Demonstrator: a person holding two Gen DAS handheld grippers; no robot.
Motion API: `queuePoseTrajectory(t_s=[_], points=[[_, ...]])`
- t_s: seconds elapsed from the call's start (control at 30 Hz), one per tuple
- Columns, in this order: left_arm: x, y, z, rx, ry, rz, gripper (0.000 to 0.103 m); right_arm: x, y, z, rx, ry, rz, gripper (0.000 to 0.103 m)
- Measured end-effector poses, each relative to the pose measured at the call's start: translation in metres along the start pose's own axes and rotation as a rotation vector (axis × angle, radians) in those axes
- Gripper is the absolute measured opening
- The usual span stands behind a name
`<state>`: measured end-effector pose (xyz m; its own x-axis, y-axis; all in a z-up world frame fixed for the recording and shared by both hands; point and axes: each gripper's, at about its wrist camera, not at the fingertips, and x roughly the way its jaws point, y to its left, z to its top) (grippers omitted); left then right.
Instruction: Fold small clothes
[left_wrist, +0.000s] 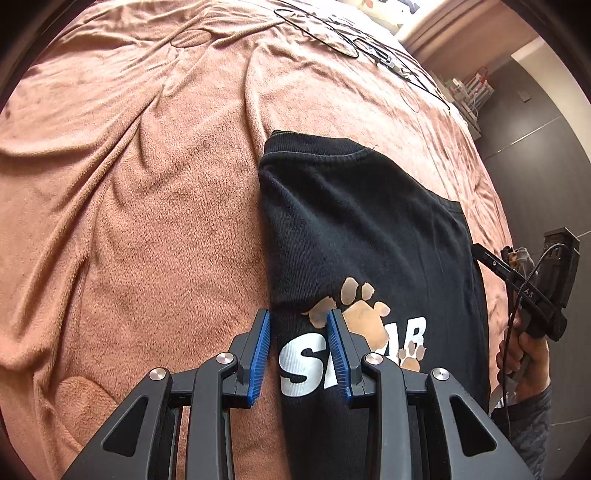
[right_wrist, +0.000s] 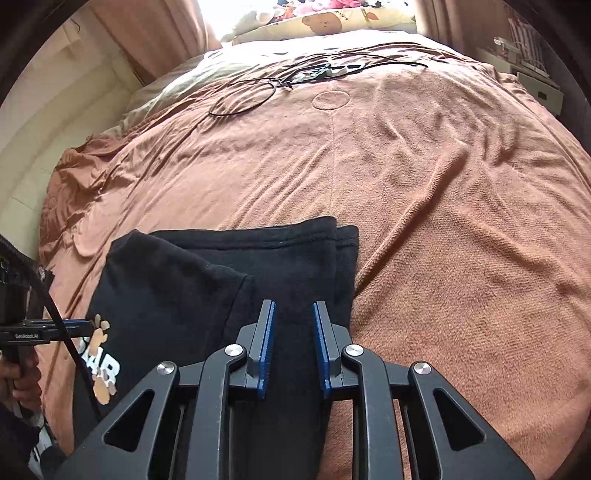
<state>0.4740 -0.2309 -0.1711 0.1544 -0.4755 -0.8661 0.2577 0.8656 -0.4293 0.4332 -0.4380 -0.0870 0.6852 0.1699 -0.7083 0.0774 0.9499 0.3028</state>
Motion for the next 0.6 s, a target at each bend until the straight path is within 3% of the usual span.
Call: queuePoseTrajectory(t_s=[0.33,0.6], points=[[0.003,0.003,0.01,0.002,-0.027,-0.007,0.033,0.013,0.01,0.01,-0.002,-0.002,-0.051,0.017],[0.001,0.006,0.022,-0.007,-0.062,0.002,0.033,0.012,0.005,0.005,0.006,0.015,-0.022,0.017]])
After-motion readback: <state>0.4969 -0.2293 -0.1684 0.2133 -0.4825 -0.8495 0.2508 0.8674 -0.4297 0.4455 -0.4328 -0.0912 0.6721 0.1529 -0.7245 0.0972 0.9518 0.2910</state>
